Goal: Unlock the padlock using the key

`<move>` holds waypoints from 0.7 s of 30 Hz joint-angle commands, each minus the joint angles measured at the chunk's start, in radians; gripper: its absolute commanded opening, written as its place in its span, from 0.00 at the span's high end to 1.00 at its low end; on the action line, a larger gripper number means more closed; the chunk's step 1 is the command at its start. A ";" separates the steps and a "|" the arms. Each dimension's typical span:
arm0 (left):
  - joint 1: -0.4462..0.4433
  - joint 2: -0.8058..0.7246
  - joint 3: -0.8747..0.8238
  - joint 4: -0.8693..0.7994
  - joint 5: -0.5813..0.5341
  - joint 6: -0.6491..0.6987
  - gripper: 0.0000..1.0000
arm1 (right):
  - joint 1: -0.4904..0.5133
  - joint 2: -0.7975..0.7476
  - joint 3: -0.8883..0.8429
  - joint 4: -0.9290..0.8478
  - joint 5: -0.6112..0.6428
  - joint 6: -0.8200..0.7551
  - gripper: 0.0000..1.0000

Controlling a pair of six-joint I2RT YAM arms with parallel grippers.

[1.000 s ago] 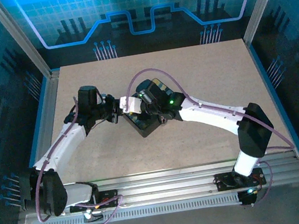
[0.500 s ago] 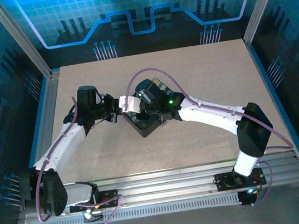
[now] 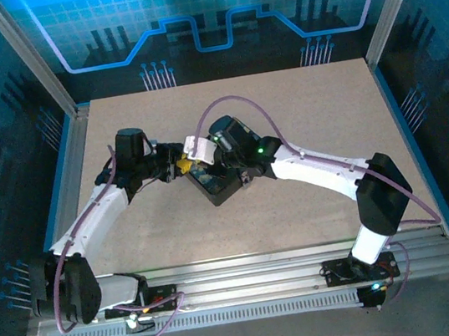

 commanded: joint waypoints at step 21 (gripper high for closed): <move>-0.038 0.057 0.083 0.141 0.152 0.106 0.53 | -0.272 -0.213 -0.316 0.523 -0.615 0.742 1.00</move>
